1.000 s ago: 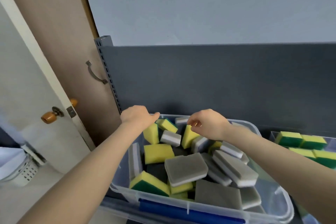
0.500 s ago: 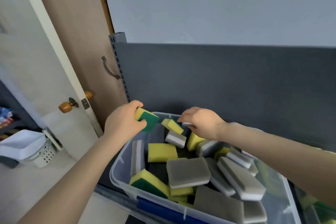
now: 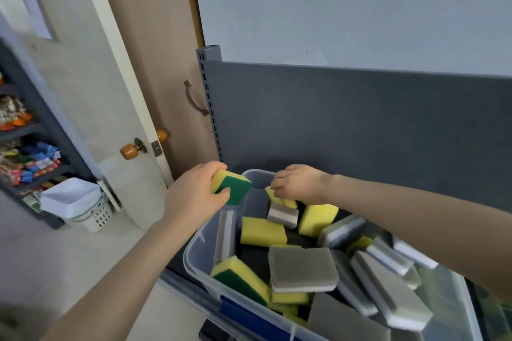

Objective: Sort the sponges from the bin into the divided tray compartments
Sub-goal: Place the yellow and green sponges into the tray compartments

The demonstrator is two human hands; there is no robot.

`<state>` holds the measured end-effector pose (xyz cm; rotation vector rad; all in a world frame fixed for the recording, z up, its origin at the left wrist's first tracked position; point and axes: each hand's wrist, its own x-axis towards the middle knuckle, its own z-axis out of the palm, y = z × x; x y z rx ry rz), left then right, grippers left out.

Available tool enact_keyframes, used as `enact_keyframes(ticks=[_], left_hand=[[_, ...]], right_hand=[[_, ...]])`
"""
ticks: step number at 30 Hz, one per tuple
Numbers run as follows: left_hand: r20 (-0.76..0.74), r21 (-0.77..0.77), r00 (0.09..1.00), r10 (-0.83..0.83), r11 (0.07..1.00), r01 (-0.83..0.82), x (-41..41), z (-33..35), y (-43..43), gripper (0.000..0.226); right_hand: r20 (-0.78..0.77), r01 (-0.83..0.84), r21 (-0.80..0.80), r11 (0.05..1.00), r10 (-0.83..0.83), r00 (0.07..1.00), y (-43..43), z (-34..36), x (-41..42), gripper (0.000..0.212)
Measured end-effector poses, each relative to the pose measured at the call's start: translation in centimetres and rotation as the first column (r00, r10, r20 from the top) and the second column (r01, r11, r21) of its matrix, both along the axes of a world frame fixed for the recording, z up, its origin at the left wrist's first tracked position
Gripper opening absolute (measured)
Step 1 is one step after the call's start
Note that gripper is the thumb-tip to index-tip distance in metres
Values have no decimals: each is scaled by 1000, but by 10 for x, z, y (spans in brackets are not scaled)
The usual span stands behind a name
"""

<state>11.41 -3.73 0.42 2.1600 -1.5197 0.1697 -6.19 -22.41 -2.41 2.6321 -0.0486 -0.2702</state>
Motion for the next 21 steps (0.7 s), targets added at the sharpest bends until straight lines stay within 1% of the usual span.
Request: enact_keyframes(ticks=[2, 4, 6, 8, 11, 13, 15, 16, 21], left_hand=[[1, 10, 1000, -3, 1000, 3, 0, 0, 1, 42], [6, 17, 1000, -6, 1000, 6, 0, 1, 2, 43], [4, 16, 1000, -14, 1000, 14, 1, 3, 3, 43], [12, 18, 1000, -24, 1000, 24, 1, 5, 3, 43], [37, 23, 998, -44, 999, 43, -2, 8, 2, 45], [39, 29, 997, -61, 998, 60, -5, 10, 0, 48], [25, 26, 996, -89, 996, 88, -10, 13, -3, 49], [23, 22, 994, -104, 994, 104, -13, 15, -4, 50], [29, 11, 981, -191, 982, 190, -29, 22, -5, 47]], right_hand=[[25, 50, 26, 998, -51, 998, -3, -1, -5, 47], [101, 81, 103, 991, -91, 991, -4, 1, -15, 49], [239, 63, 168, 984, -102, 965, -1, 6, -27, 47], [396, 12, 201, 979, -93, 914, 5, 11, -40, 43], [553, 27, 313, 949, -205, 808, 21, 16, -58, 41], [629, 85, 415, 906, -353, 692, 32, 19, -68, 41], [650, 148, 516, 844, -498, 574, 43, 22, -77, 38], [647, 170, 553, 816, -548, 530, 48, 23, -82, 36], [623, 186, 674, 715, -686, 376, 83, 32, -108, 32]])
